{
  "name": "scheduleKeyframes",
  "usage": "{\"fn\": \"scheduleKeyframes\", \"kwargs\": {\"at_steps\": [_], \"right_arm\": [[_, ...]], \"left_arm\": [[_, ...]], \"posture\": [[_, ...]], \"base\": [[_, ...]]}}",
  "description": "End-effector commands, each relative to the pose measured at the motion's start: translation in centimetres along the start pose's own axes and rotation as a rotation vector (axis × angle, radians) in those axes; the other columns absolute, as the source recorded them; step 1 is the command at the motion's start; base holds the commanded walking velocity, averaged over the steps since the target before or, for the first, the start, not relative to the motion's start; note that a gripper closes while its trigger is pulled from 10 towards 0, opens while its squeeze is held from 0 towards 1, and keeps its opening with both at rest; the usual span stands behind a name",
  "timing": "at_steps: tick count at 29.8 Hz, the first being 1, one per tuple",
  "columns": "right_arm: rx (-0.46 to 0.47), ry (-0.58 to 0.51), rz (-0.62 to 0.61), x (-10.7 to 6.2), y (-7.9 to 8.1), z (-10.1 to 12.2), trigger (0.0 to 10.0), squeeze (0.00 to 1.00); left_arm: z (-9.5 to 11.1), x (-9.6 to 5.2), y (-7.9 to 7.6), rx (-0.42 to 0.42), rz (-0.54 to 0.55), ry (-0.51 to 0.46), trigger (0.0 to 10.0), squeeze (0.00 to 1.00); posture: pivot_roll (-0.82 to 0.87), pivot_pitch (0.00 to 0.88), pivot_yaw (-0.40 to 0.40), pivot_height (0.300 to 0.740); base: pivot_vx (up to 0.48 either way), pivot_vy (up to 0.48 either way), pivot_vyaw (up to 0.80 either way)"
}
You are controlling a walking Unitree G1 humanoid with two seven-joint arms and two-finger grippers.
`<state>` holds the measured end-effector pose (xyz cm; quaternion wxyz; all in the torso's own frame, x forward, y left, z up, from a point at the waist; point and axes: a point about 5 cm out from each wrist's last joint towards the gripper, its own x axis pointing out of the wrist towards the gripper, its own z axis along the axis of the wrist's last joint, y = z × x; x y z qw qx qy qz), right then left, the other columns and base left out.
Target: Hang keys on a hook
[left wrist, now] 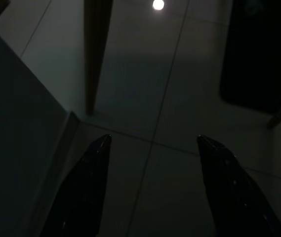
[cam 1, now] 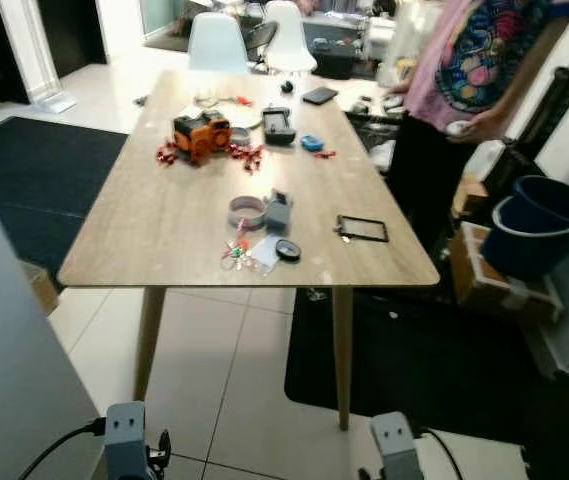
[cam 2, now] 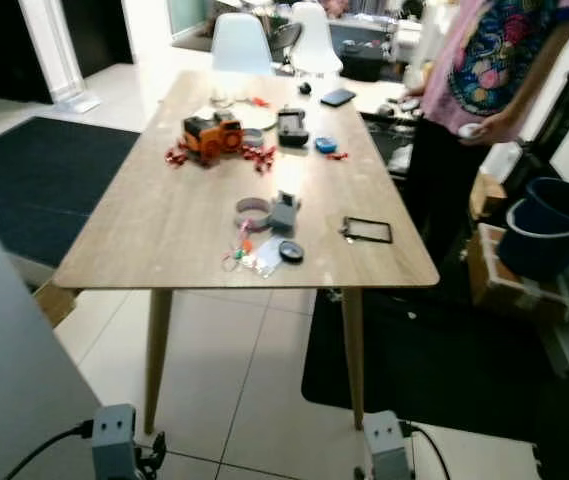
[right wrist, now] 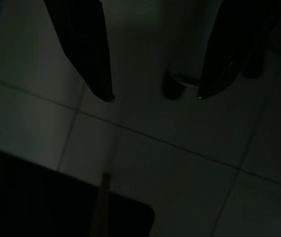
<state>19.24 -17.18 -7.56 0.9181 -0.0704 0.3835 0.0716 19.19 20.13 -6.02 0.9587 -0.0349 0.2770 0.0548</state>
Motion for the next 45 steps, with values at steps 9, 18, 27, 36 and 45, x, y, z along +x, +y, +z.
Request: {"fn": "scheduleKeyframes", "kwargs": {"at_steps": [9, 18, 27, 36, 45], "right_arm": [[-0.016, -0.001, -0.009, -0.1, -0.4, -0.2, 10.0, 0.00], [-0.017, -0.021, -0.007, -0.1, -0.4, 0.2, 10.0, 0.00], [-0.021, -0.033, -0.006, 0.0, -0.3, 0.4, 10.0, 0.00], [-0.021, -0.053, -0.011, 0.1, -0.5, 0.9, 10.0, 0.00], [-0.012, -0.048, -0.024, 0.0, -0.9, 0.7, 10.0, 0.00]], "left_arm": [[0.1, 0.0, 0.0, 0.005, 0.005, -0.004, 10.0, 0.00], [0.2, 0.1, -0.2, 0.018, 0.008, -0.004, 10.0, 0.00], [0.1, 0.1, -0.1, 0.008, 0.019, 0.003, 10.0, 0.00], [0.2, 0.2, 0.0, 0.016, 0.020, 0.004, 10.0, 0.00], [0.2, 0.3, -0.3, 0.019, 0.015, 0.012, 10.0, 0.00]], "posture": [[0.04, 0.053, -0.012, 0.740], [0.04, 0.052, -0.012, 0.740], [0.05, 0.055, -0.013, 0.740], [0.04, 0.063, -0.004, 0.740], [0.04, 0.071, -0.005, 0.740]], "base": [[0.000, 0.000, 0.00], [0.000, -0.387, 0.00], [0.000, -0.188, 0.00], [0.000, 0.000, 0.00], [0.000, 0.000, 0.00]]}}
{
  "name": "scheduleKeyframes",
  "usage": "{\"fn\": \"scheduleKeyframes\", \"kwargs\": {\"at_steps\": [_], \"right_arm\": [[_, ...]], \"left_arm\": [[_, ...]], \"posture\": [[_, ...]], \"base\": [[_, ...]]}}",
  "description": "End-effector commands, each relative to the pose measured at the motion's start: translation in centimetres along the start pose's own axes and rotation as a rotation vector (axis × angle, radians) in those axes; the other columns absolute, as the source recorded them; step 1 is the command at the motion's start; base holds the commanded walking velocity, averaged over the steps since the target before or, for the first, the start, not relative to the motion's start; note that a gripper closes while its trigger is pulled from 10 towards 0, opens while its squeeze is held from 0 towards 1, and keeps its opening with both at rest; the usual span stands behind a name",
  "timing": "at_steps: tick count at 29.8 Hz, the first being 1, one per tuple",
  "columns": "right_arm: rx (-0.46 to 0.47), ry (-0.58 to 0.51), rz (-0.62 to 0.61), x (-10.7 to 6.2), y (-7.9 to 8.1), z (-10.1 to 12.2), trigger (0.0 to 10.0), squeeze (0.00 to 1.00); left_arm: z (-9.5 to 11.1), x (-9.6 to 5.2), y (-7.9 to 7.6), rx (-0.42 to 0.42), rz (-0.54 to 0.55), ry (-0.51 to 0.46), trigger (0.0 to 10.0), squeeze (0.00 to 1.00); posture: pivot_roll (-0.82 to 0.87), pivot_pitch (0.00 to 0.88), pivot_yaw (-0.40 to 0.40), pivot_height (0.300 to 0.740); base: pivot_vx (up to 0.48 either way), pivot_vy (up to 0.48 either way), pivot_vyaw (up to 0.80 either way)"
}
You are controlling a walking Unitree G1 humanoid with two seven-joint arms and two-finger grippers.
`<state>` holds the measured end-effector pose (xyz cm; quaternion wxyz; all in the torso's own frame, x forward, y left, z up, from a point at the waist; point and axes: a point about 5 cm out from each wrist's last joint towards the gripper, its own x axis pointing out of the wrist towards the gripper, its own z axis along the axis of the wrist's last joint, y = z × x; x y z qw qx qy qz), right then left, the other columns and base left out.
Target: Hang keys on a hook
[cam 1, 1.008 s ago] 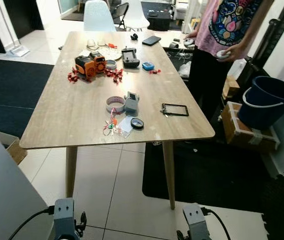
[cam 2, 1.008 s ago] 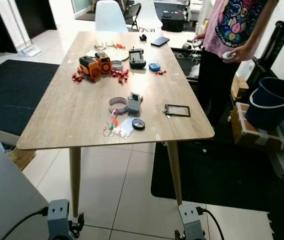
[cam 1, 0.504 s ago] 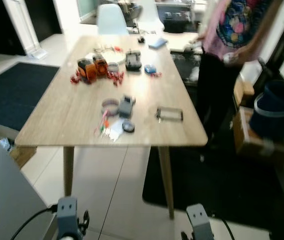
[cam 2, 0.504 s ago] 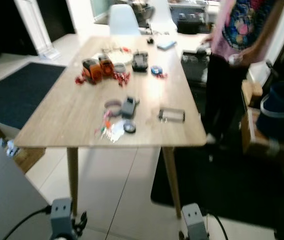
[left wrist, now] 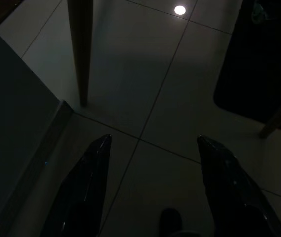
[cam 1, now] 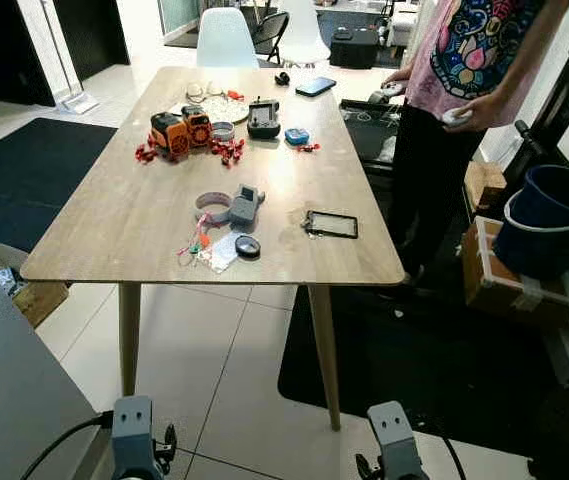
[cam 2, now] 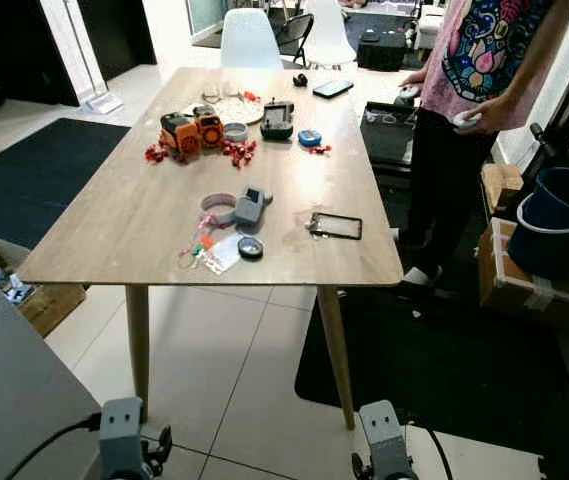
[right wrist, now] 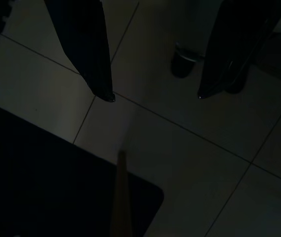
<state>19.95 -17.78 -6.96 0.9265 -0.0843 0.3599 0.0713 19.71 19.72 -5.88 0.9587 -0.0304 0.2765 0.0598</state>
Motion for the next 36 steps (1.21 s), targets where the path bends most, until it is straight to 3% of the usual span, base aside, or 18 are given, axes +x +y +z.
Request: {"fn": "scheduleKeyframes", "kwargs": {"at_steps": [1, 8, 9, 11, 15, 25, 36], "right_arm": [[0.015, 0.000, -0.009, -0.06, -0.13, -0.09, 10.0, 0.00], [0.015, 0.000, -0.006, -0.04, -0.06, -0.08, 10.0, 0.00], [0.015, 0.005, -0.004, -0.03, -0.01, -0.12, 10.0, 0.00], [0.015, 0.007, -0.004, -0.02, -0.01, -0.13, 10.0, 0.00], [0.015, 0.014, -0.005, -0.03, -0.04, -0.22, 10.0, 0.00], [0.020, 0.034, -0.010, -0.17, -0.17, -0.68, 10.0, 0.00], [0.021, 0.045, -0.012, -0.19, -0.26, -0.81, 10.0, 0.00]], "left_arm": [[-0.14, -0.03, 0.16, 0.014, 0.003, 0.013, 10.0, 0.00], [-0.15, -0.01, 0.15, 0.013, 0.006, 0.016, 10.0, 0.00], [-0.17, 0.02, 0.25, 0.060, 0.004, 0.027, 10.0, 0.00], [-0.19, 0.03, 0.25, 0.073, 0.001, 0.031, 10.0, 0.00], [-0.41, -0.04, 0.30, 0.022, 0.024, 0.037, 10.0, 0.00], [-0.49, 0.13, 0.43, 0.085, 0.036, 0.074, 10.0, 0.00], [0.07, 0.48, -0.03, 0.045, 0.002, 0.060, 10.0, 0.00]], "posture": [[0.04, 0.071, -0.005, 0.740], [0.05, 0.073, -0.007, 0.740], [0.05, 0.075, -0.008, 0.740], [0.05, 0.075, -0.008, 0.740], [0.04, 0.078, -0.007, 0.740], [0.04, 0.075, -0.006, 0.740], [0.04, 0.075, -0.008, 0.740]], "base": [[0.000, 0.000, 0.00], [0.000, 0.000, 0.00], [0.000, -0.480, 0.00], [0.000, -0.480, 0.00], [0.000, -0.120, 0.00], [0.000, 0.000, 0.00], [0.000, 0.000, 0.00]]}}
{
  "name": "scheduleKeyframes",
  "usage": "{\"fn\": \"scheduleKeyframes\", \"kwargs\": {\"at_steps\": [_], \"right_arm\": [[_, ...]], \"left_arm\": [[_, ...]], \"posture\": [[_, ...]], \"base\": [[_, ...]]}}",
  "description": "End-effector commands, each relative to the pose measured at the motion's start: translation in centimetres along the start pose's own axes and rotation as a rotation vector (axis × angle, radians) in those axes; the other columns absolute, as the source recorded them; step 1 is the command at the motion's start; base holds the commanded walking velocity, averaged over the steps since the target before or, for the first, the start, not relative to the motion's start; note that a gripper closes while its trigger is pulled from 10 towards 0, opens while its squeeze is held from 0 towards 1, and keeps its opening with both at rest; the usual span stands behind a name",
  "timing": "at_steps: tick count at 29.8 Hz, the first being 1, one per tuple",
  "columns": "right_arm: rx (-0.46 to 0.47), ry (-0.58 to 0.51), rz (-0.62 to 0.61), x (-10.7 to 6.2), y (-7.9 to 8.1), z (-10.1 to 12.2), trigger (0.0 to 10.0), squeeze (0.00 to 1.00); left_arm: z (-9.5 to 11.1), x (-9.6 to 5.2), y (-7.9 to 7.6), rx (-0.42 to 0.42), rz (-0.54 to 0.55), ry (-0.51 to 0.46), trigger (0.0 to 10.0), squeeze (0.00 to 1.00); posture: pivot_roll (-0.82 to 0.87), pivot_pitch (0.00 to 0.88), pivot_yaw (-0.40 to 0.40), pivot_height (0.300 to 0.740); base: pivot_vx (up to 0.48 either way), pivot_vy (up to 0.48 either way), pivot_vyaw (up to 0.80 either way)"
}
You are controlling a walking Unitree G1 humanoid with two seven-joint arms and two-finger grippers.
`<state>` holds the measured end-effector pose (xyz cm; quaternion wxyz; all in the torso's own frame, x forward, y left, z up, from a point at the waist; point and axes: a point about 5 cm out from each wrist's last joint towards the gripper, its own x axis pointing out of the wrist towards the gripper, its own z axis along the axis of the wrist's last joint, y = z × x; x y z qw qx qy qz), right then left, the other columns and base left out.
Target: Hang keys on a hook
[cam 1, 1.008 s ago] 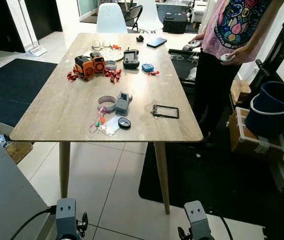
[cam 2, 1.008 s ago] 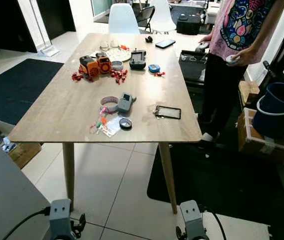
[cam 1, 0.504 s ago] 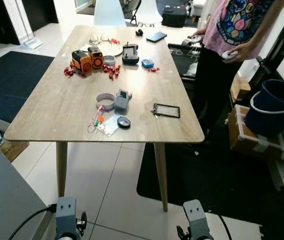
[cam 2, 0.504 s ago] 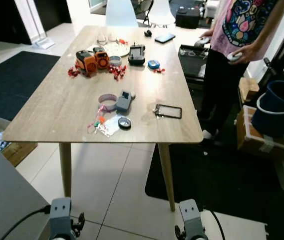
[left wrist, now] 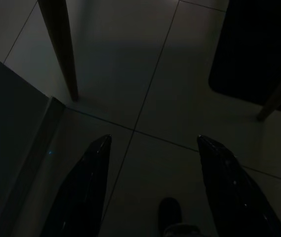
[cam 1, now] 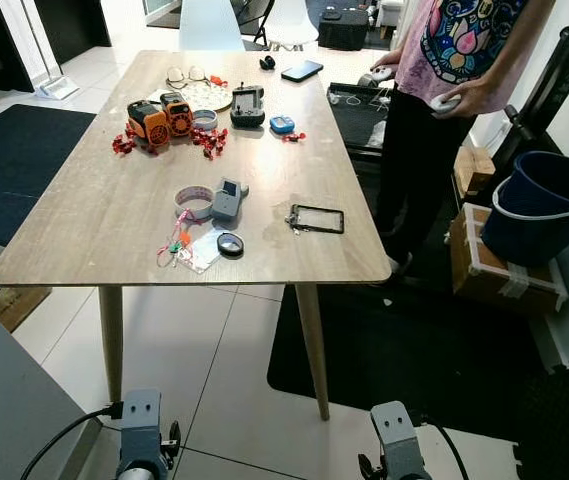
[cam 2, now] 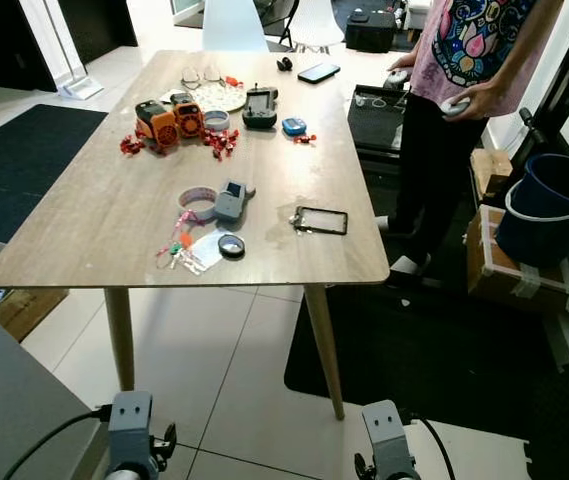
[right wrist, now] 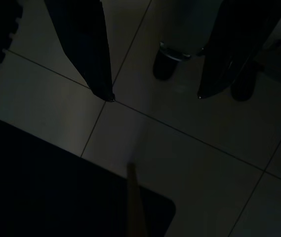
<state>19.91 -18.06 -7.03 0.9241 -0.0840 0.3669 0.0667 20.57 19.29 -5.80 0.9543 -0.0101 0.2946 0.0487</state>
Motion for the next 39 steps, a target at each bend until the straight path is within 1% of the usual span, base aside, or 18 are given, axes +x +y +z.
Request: {"fn": "scheduleKeyframes", "kwargs": {"at_steps": [1, 7, 15, 27, 39], "right_arm": [[0.017, 0.031, -0.005, -0.17, 0.01, -0.68, 10.0, 0.00], [0.017, 0.035, -0.003, -0.17, 0.09, -0.72, 10.0, 0.00], [0.017, 0.037, -0.003, -0.15, 0.17, -0.73, 10.0, 0.00], [0.015, 0.035, -0.005, -0.12, 0.07, -0.63, 10.0, 0.00], [0.006, 0.035, 0.001, -0.11, 0.03, -0.61, 10.0, 0.00]], "left_arm": [[-0.43, -0.16, 0.48, -0.001, 0.009, 0.025, 10.0, 0.00], [-0.43, -0.19, 0.48, -0.010, 0.011, 0.020, 10.0, 0.00], [-0.29, -0.15, 0.49, -0.030, 0.008, 0.014, 10.0, 0.00], [-0.13, -0.09, 0.42, -0.037, 0.012, 0.007, 10.0, 0.00], [-0.24, -0.21, 0.73, -0.054, 0.039, 0.003, 10.0, 0.00]], "posture": [[0.04, 0.074, -0.008, 0.740], [0.04, 0.074, -0.009, 0.740], [0.04, 0.076, -0.008, 0.740], [0.04, 0.074, -0.010, 0.740], [0.04, 0.064, -0.016, 0.740]], "base": [[0.000, 0.000, 0.00], [0.000, 0.000, 0.00], [0.289, 0.000, 0.00], [0.342, 0.000, 0.00], [0.000, 0.000, 0.00]]}}
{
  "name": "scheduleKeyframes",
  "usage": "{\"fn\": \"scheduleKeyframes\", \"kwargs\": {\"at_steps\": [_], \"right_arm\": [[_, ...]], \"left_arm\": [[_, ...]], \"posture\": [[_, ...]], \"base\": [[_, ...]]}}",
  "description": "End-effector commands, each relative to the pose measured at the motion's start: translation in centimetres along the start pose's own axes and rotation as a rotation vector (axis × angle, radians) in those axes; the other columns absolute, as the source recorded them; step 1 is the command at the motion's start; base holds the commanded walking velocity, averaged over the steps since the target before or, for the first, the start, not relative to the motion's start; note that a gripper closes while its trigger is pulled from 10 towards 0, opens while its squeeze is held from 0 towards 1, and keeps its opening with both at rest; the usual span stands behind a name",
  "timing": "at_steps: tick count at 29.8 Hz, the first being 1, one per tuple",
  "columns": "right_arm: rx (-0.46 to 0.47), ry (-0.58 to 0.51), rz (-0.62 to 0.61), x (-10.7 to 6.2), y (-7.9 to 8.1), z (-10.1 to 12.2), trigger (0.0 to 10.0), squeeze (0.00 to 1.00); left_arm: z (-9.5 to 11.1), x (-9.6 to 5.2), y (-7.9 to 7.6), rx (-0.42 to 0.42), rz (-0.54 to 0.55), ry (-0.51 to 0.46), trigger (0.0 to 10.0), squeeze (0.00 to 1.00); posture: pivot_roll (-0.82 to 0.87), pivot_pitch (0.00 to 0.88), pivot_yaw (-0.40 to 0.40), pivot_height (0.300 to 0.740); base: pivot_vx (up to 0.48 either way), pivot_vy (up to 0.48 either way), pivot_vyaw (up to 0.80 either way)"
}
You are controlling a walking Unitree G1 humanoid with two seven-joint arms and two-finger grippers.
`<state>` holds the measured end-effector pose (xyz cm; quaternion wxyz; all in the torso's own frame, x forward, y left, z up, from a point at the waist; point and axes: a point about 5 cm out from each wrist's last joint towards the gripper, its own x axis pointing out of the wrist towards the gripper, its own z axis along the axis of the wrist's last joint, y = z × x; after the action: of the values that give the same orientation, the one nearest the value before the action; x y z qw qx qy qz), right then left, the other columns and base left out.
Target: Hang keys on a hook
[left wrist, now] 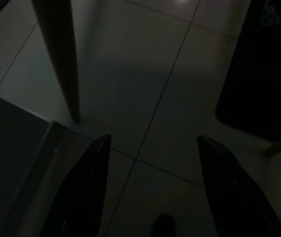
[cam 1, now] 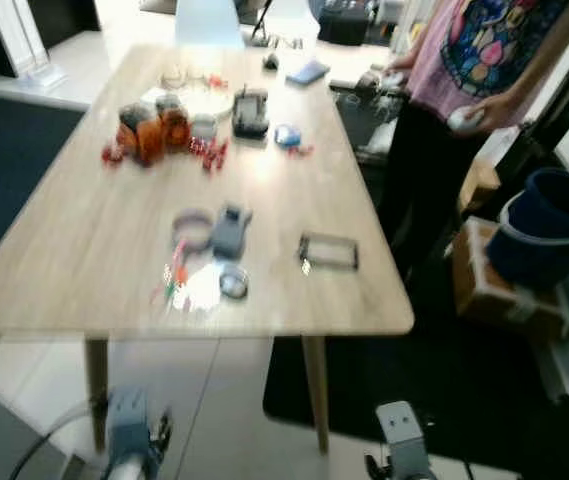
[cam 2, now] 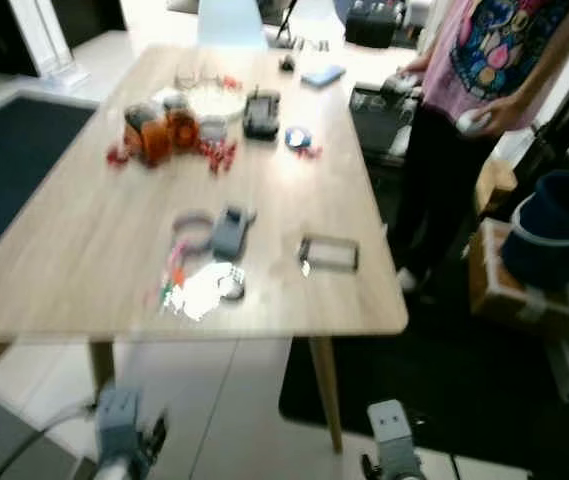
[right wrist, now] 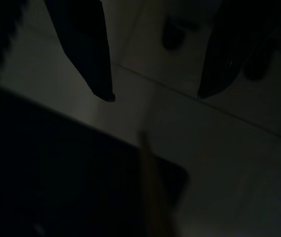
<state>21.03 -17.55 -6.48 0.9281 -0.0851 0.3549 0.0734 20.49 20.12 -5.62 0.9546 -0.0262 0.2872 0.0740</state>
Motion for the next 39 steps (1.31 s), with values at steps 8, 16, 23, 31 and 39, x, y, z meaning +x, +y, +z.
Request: {"fn": "scheduleKeyframes", "kwargs": {"at_steps": [8, 16, 23, 31, 39], "right_arm": [[0.013, 0.052, 0.002, -0.5, 0.0, -1.5, 10.0, 0.00], [0.012, 0.042, 0.005, -0.4, 0.0, -1.3, 10.0, 0.00], [0.011, 0.032, 0.006, -0.4, 0.0, -1.0, 10.0, 0.00], [0.014, 0.021, 0.009, -0.3, 0.2, -0.9, 10.0, 0.00], [0.018, 0.014, 0.010, -0.3, 0.3, -0.8, 10.0, 0.00]], "left_arm": [[-0.4, -0.1, 0.2, -0.030, 0.019, 0.017, 10.0, 0.00], [-0.4, -0.2, 0.3, -0.036, 0.020, 0.010, 10.0, 0.00], [-0.3, -0.3, 0.3, -0.039, 0.022, -0.007, 10.0, 0.00], [-0.4, -0.3, 0.5, -0.044, 0.022, -0.002, 10.0, 0.00], [-0.4, -0.3, 0.3, -0.049, 0.013, 0.000, 10.0, 0.00]], "posture": [[0.04, 0.061, -0.019, 0.740], [0.05, 0.064, -0.021, 0.740], [0.05, 0.071, -0.021, 0.740], [0.05, 0.075, -0.018, 0.740], [0.05, 0.077, -0.015, 0.740]], "base": [[0.000, 0.000, 0.00], [0.000, 0.000, 0.00], [0.000, 0.000, 0.00], [0.000, 0.000, 0.00], [0.000, 0.000, 0.00]]}}
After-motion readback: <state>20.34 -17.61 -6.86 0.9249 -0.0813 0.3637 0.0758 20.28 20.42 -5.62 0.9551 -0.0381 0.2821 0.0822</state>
